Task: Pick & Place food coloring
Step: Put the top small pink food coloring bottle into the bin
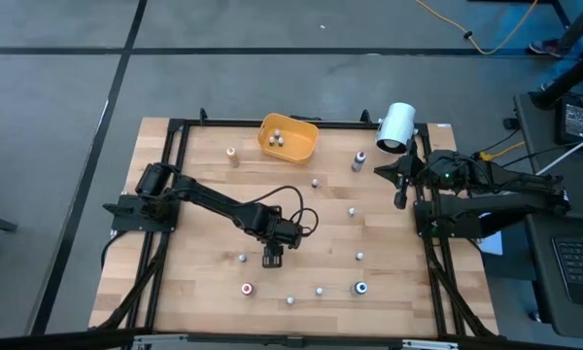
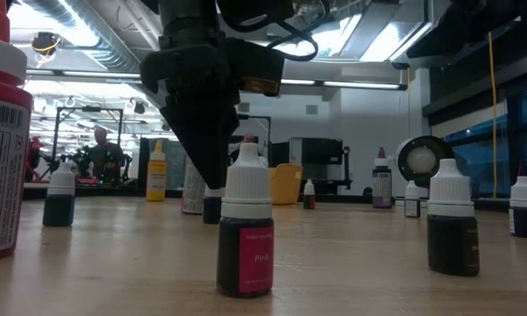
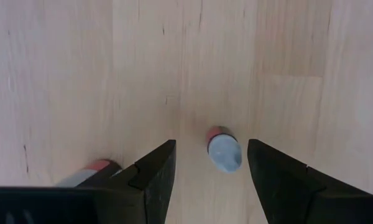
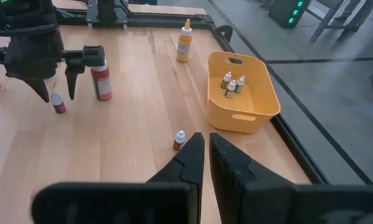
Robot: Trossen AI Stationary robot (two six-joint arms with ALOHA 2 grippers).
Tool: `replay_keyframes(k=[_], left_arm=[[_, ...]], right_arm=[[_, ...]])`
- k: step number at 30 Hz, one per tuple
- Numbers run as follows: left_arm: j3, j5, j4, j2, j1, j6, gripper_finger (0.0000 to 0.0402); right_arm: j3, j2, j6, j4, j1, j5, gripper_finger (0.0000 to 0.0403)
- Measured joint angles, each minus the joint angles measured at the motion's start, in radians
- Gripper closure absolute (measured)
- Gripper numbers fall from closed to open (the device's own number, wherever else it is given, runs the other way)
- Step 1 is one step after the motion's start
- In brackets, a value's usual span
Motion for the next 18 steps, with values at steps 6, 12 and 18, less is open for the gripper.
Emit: replay_keyframes(k=[6, 12, 18], left_arm=[[-0.004, -0.007, 0.005, 0.005, 0.0, 0.002, 0.0208], [-0.006, -0.007, 0.0, 0.008, -0.007, -0.01, 0.0208], [-0.007, -0.007, -0.003, 0.009, -0.012, -0.024, 0.021]], right_arm=[[0.0, 0.0, -0.001, -0.009, 0.0, 0.0, 0.0373], [0.0, 0.0, 0.0, -0.01, 0.0, 0.0, 0.0373], [0.0, 0.0, 0.0, -0.009, 0.0, 0.0, 0.0373]])
